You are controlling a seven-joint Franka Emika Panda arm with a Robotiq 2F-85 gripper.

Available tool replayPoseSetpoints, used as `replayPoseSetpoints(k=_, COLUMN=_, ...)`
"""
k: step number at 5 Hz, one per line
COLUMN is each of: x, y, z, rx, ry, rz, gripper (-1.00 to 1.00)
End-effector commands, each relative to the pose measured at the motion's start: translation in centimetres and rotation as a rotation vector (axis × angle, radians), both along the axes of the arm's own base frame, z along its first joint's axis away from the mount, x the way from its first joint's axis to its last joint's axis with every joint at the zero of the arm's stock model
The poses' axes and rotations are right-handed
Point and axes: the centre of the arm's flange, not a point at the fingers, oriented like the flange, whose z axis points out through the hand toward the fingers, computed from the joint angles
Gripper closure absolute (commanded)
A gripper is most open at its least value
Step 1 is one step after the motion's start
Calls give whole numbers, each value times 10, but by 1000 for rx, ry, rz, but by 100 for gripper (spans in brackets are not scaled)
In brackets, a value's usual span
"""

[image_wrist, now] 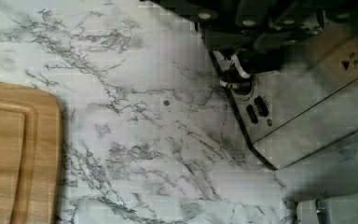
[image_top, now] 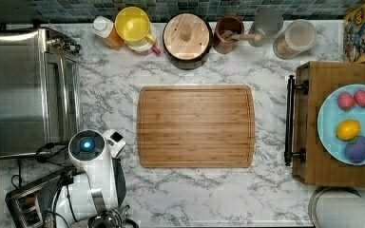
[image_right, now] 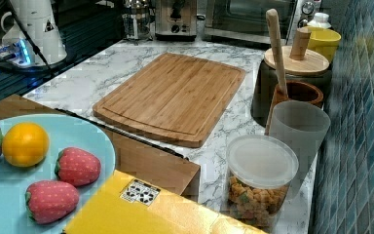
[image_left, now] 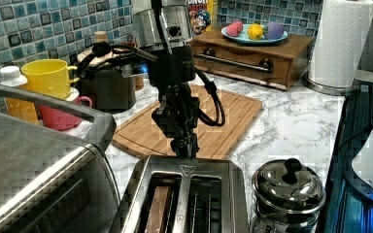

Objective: Turn on the toaster.

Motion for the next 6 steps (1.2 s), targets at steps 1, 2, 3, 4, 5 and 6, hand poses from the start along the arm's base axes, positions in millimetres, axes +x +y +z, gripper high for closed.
replayPoseSetpoints(k=1, x=-38, y=-51, z=-63, rx=-95, ry=152, rz=-60, gripper=100)
replayPoseSetpoints(k=2, x=-38, y=-51, z=-63, rx=-94, ry=151, rz=-60, gripper=100)
replayPoseSetpoints(k=3, x=-38, y=-51, z=-63, rx=-94, ry=152, rz=-61, gripper=100)
replayPoseSetpoints(k=4, x=-38, y=-51, z=-63, rx=-94, ry=152, rz=-60, gripper=100)
replayPoseSetpoints(k=5, x=-38, y=-51, z=-63, rx=-94, ry=151, rz=-60, gripper=100)
replayPoseSetpoints(k=6, x=-38, y=-51, z=-63, rx=-94, ry=152, rz=-60, gripper=100)
